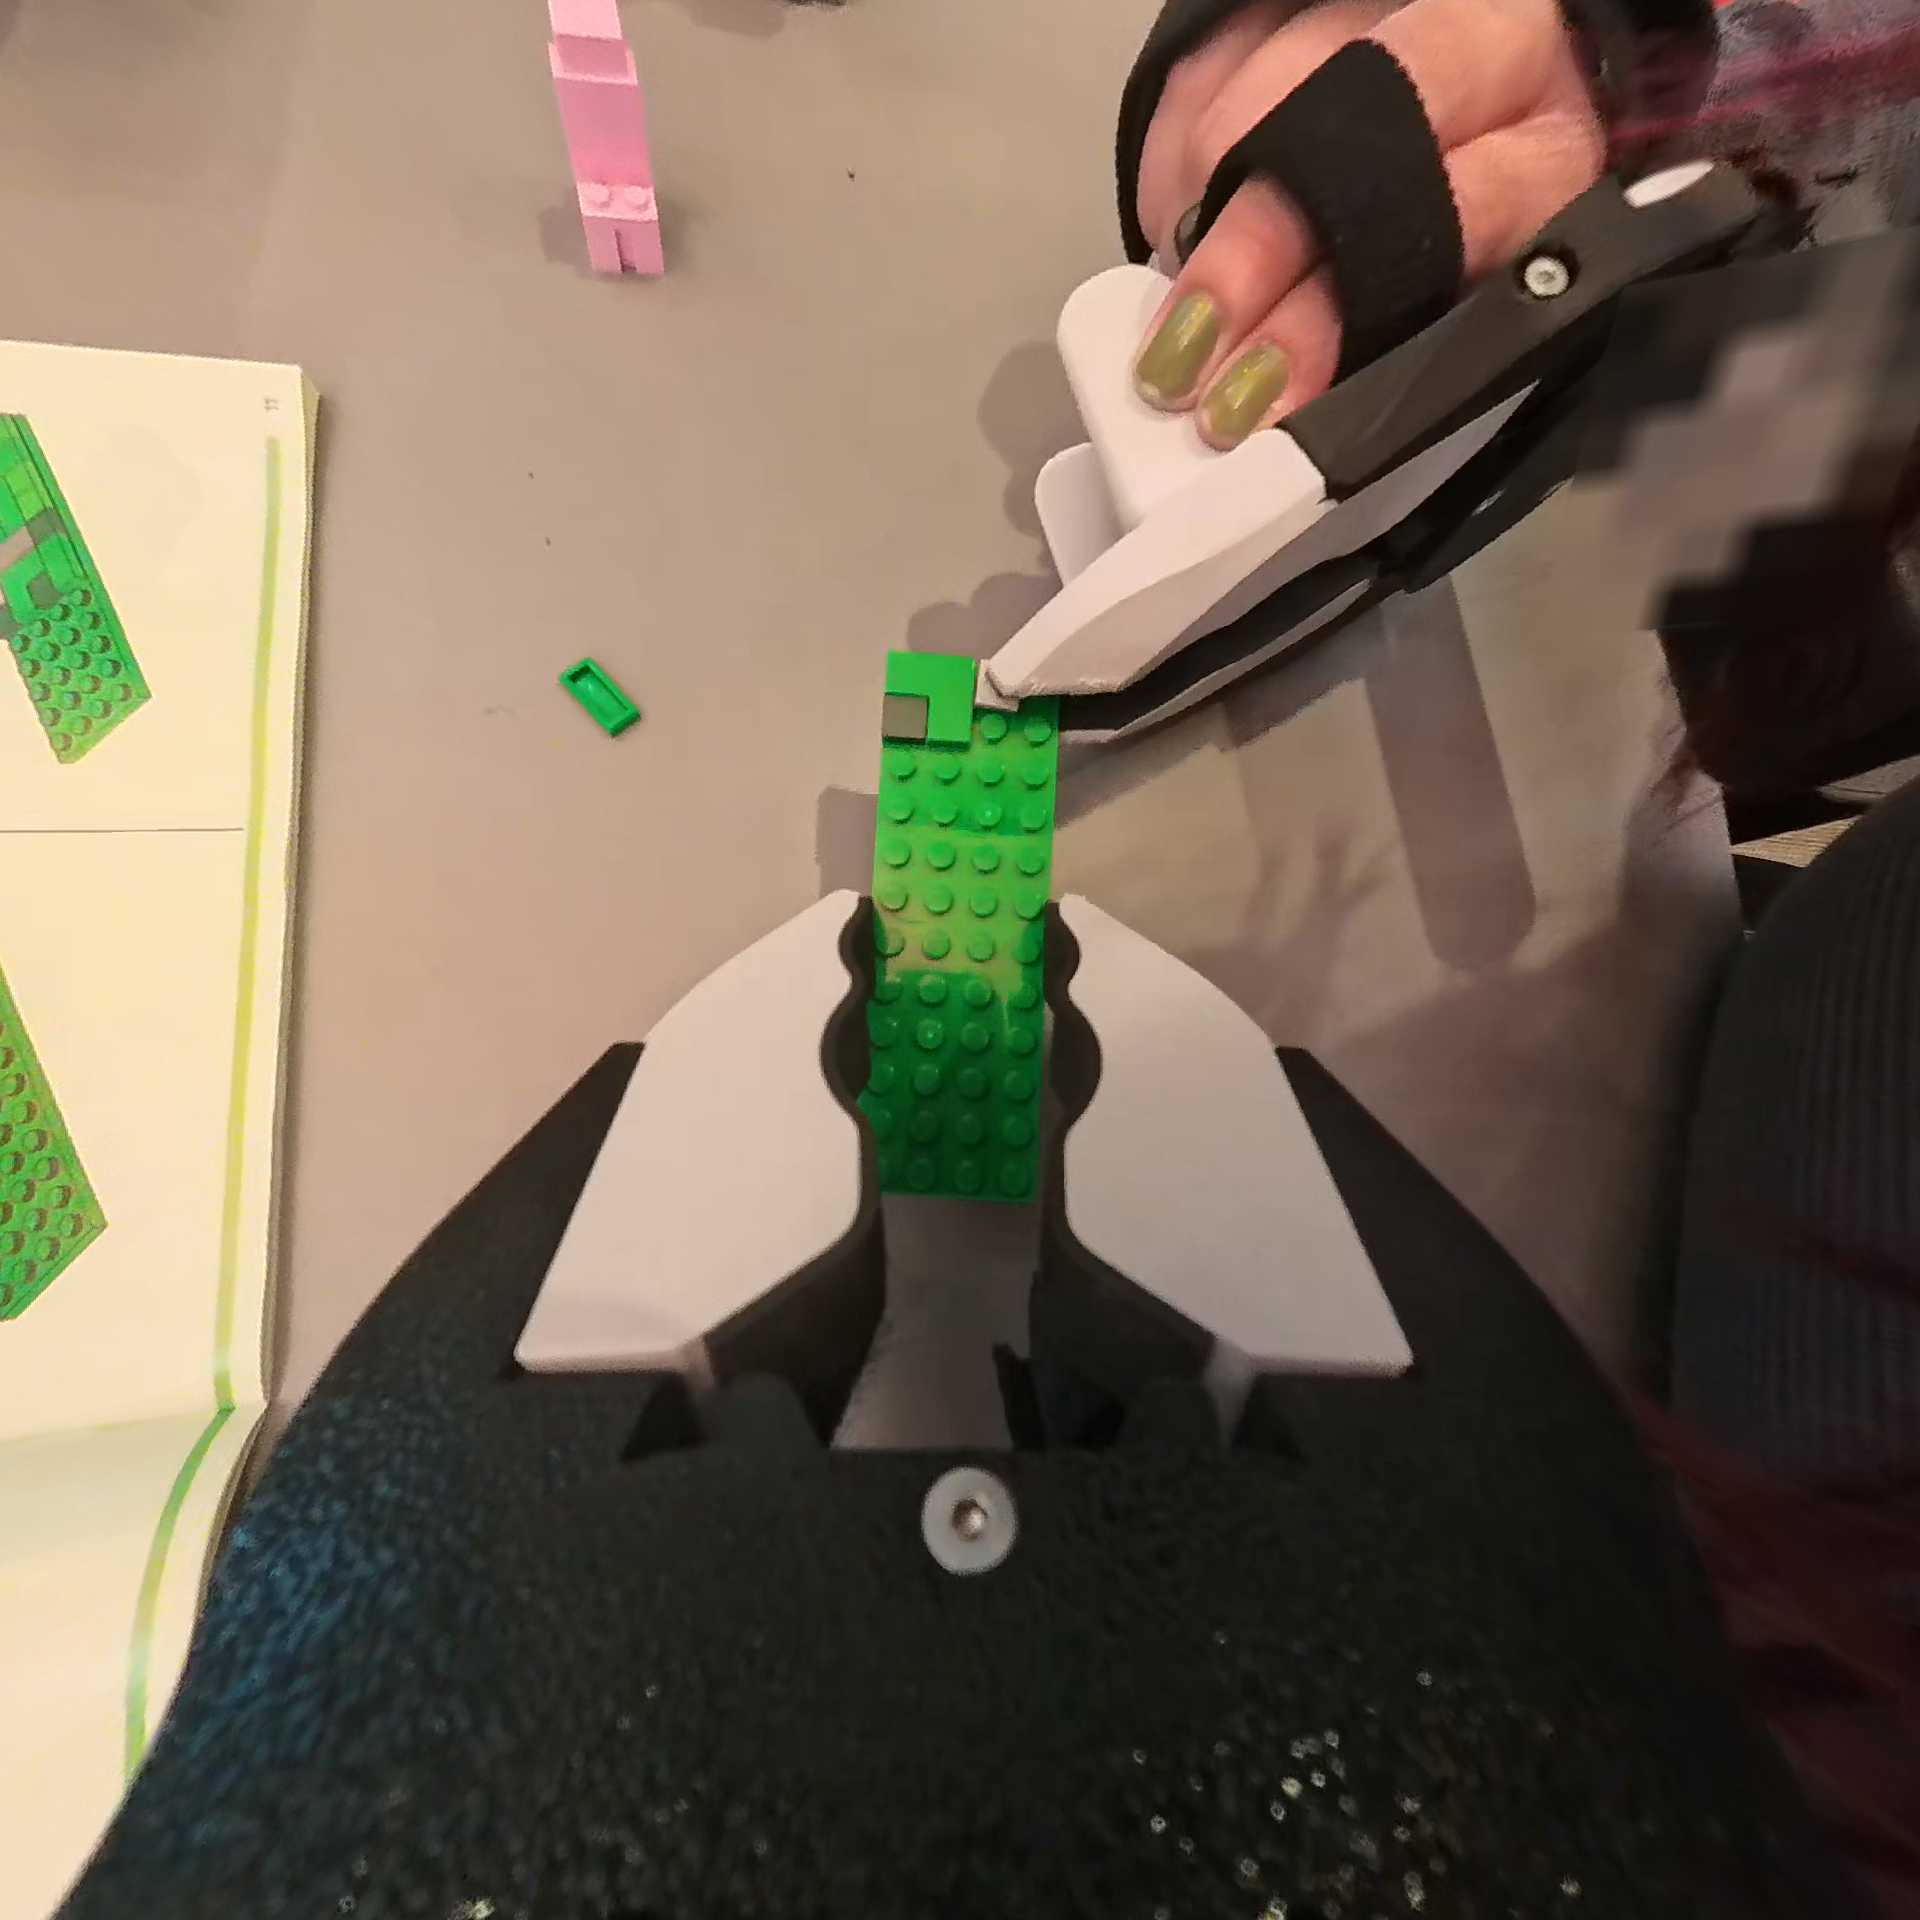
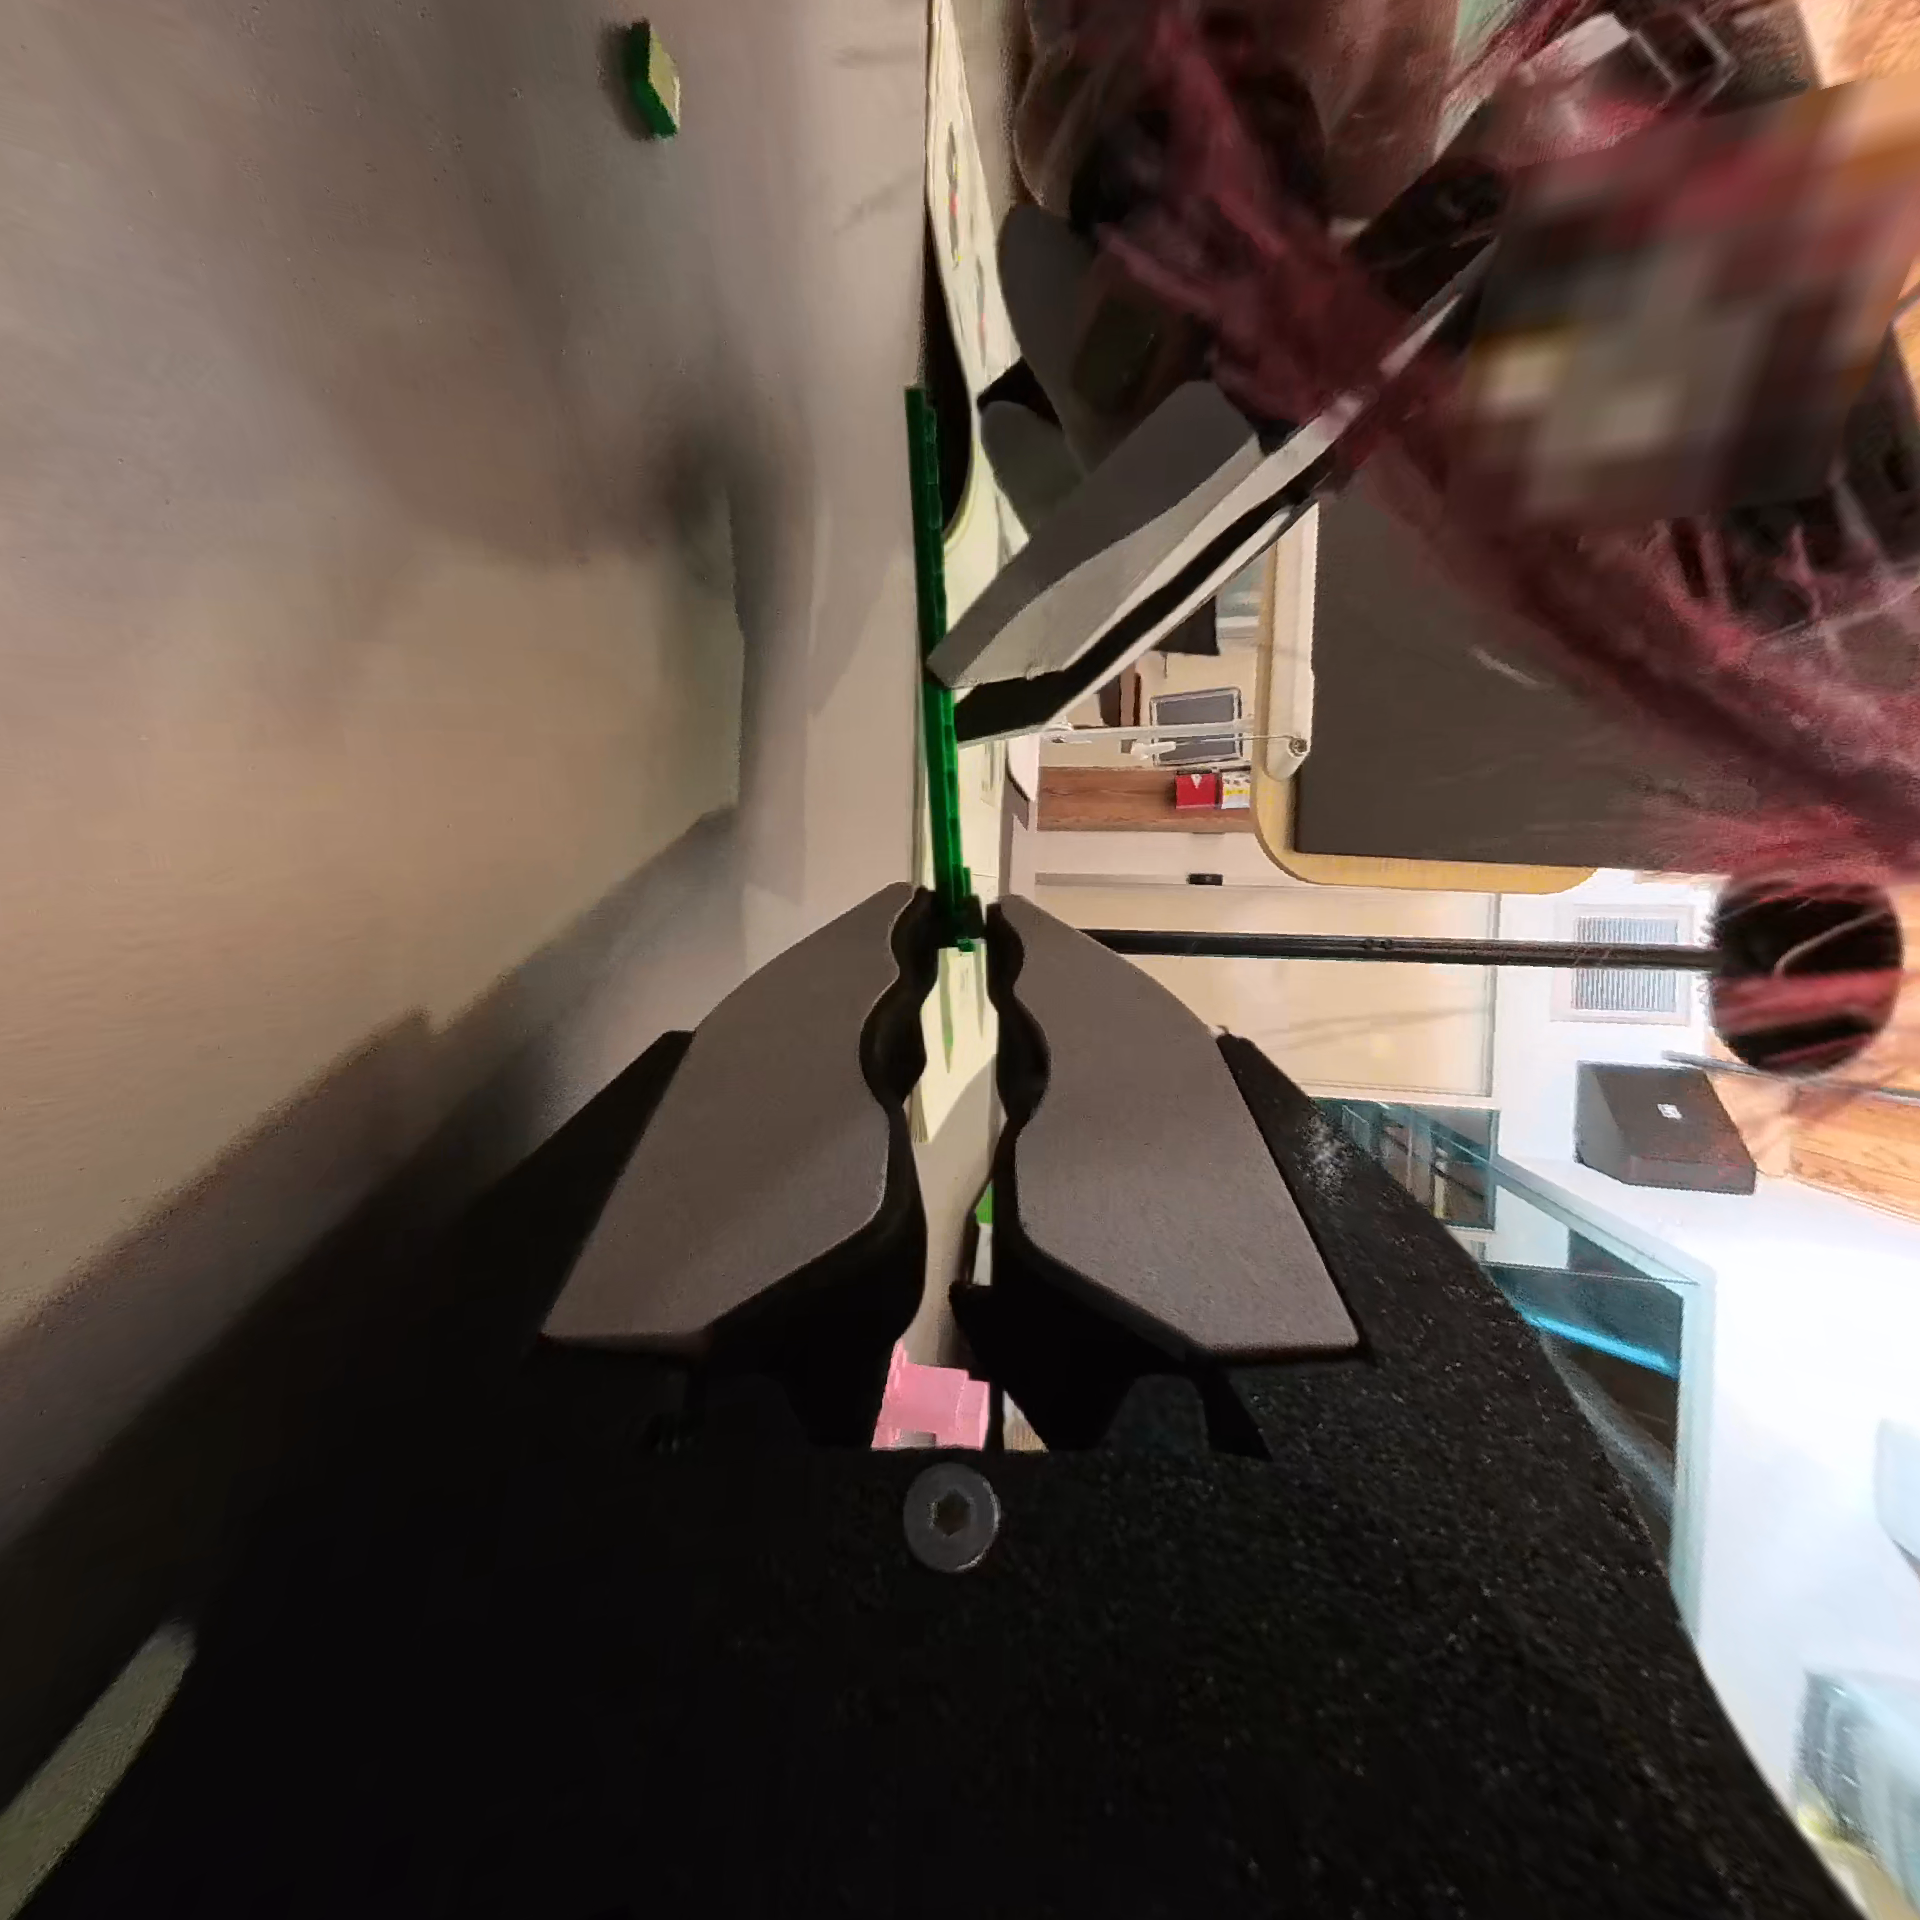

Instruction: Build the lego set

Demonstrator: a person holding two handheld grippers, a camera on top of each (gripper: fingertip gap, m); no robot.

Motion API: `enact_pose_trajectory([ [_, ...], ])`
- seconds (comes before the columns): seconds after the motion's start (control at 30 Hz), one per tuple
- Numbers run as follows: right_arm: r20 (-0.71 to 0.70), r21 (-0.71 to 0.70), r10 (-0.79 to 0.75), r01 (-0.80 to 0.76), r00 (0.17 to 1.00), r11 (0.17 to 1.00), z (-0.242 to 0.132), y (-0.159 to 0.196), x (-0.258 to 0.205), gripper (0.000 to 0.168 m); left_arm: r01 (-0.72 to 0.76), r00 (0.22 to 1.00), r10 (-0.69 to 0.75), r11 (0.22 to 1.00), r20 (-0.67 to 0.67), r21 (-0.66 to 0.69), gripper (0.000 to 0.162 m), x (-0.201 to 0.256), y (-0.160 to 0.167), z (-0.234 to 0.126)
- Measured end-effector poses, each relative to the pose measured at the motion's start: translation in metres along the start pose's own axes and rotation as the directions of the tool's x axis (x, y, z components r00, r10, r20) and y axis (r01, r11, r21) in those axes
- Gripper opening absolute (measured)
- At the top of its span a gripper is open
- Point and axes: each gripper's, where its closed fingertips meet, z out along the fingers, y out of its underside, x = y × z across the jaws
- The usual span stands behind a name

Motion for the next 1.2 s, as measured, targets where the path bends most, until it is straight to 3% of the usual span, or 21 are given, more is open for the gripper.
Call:
enact_pose_trajectory([
  [0.9,0.023,0.012,-0.055,0.055,0.998,0.998,-0.0021,-0.0025,-0.0063,0.008,-0.029,1.0,0.029,0.999,-0.005,-0.034,0.03,0.002,0.0034,-0.0029],
  [1.2,0.066,0.032,-0.005,0.002,0.998,0.999,-0.0048,-0.0065,-0.0068,0.007,-0.033,0.998,0.03,0.998,-0.05,-0.052,0.03,0.0057,0.0077,-0.0006],
])
